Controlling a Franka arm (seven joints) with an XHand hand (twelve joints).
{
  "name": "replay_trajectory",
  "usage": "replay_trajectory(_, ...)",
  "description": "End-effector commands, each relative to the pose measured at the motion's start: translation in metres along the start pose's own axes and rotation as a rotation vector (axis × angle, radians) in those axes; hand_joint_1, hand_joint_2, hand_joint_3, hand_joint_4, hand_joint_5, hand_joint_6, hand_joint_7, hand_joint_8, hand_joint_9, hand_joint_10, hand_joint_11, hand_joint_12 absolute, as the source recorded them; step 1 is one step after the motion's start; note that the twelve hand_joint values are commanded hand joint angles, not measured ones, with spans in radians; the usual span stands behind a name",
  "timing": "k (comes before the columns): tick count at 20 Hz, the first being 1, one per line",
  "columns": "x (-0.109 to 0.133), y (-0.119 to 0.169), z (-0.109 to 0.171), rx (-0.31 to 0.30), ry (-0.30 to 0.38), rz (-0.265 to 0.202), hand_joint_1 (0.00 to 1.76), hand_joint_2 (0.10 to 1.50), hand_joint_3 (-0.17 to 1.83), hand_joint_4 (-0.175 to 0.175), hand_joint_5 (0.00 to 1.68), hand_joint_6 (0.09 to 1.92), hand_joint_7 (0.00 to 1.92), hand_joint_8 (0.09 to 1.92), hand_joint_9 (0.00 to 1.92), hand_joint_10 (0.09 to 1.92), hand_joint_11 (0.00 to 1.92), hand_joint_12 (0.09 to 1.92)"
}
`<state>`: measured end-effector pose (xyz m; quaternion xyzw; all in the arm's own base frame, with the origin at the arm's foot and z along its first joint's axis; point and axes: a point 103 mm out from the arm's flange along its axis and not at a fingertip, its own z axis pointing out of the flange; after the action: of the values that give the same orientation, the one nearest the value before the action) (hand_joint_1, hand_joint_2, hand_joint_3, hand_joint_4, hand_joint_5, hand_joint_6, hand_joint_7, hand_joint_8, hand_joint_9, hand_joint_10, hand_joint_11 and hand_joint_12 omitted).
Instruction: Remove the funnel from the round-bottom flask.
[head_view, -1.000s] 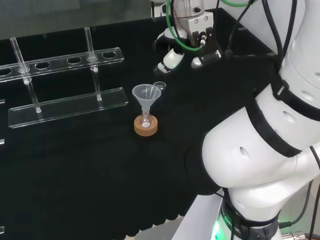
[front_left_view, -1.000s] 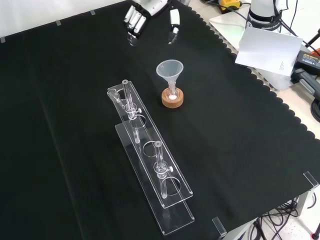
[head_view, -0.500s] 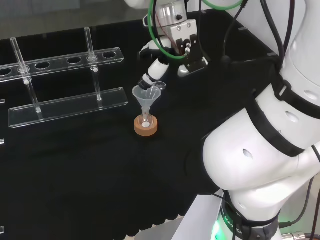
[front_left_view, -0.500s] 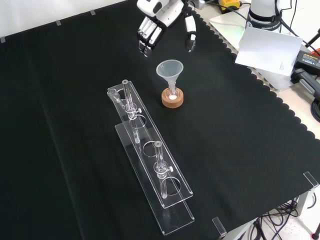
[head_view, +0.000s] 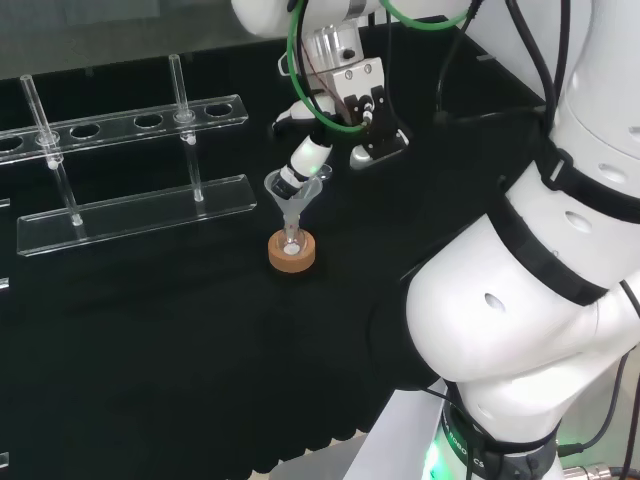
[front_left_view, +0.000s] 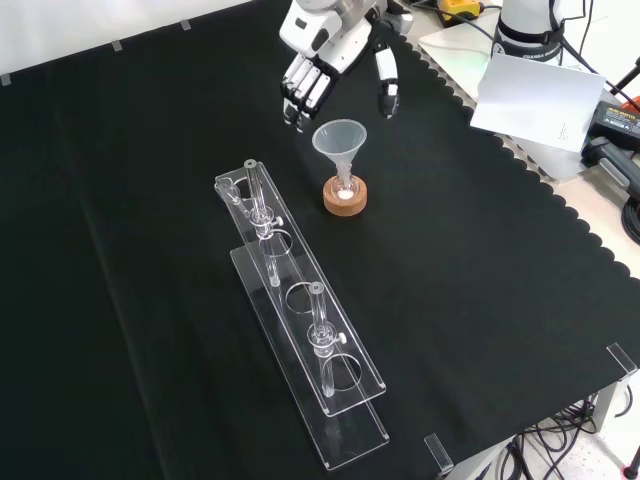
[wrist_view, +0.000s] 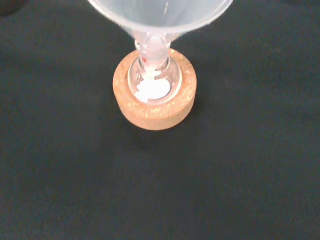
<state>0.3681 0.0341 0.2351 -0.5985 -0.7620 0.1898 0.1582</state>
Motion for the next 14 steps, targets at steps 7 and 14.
replay_trajectory(7, 0.015, 0.014, 0.014, 0.049, -0.027, -0.103, 0.63, 0.6, 0.23, 0.069, 0.0, 0.09, 0.0, 0.1, 0.0, 0.78, 0.18, 1.59)
replay_trajectory(14, 0.01, 0.023, 0.024, 0.07, -0.066, -0.088, 0.77, 0.61, 0.28, 0.076, 0.0, 0.09, 0.01, 0.09, 0.0, 0.82, 0.25, 1.55)
